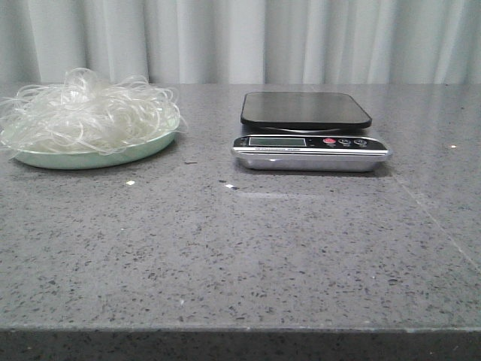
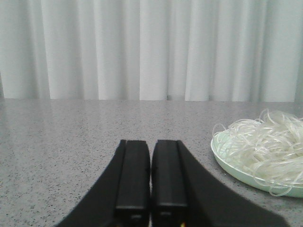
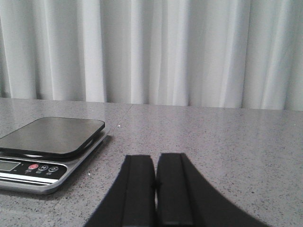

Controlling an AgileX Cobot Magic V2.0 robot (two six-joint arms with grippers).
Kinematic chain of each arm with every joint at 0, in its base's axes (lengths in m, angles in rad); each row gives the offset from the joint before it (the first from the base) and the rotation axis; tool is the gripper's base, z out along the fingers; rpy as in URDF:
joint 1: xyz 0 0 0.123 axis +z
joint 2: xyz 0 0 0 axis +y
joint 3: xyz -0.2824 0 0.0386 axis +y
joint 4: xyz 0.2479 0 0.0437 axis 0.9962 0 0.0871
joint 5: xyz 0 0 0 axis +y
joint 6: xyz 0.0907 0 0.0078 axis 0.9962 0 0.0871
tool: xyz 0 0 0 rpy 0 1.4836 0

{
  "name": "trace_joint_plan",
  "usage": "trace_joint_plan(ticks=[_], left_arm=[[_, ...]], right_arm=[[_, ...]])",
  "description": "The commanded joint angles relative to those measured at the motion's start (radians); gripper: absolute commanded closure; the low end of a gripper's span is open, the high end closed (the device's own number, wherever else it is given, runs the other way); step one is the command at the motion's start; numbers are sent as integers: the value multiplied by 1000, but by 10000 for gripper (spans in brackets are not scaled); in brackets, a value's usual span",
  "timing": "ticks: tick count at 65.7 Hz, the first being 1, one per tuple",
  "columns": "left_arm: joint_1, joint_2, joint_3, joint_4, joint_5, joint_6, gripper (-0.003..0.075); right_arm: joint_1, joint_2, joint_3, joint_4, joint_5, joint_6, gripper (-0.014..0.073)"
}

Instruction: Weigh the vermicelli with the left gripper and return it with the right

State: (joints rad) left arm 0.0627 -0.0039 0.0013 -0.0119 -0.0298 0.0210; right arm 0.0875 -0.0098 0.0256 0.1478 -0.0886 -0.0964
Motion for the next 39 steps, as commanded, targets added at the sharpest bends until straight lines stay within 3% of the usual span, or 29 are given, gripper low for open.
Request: trace_joint_plan(ticks=[1,9,21,29,39], left_arm=[[1,-19,8,-8,-82,-1,592],[1,-19,8,-8,-96,-1,592],[1,-19,-35,-10,-232,-1,592],[1,-14,-152,-36,-182,-1,592],[1,83,-356,-36,-20,-1,592]], right_arm=[[-6,-17,-6,-4,-75,-7,412],[-6,-17,-6,-4,-75,-7,412],[-6,-17,-6,-4,-75,-7,412],[-6,-17,-6,-4,-75,-7,412],[-6,-17,-6,-4,-75,-7,412]])
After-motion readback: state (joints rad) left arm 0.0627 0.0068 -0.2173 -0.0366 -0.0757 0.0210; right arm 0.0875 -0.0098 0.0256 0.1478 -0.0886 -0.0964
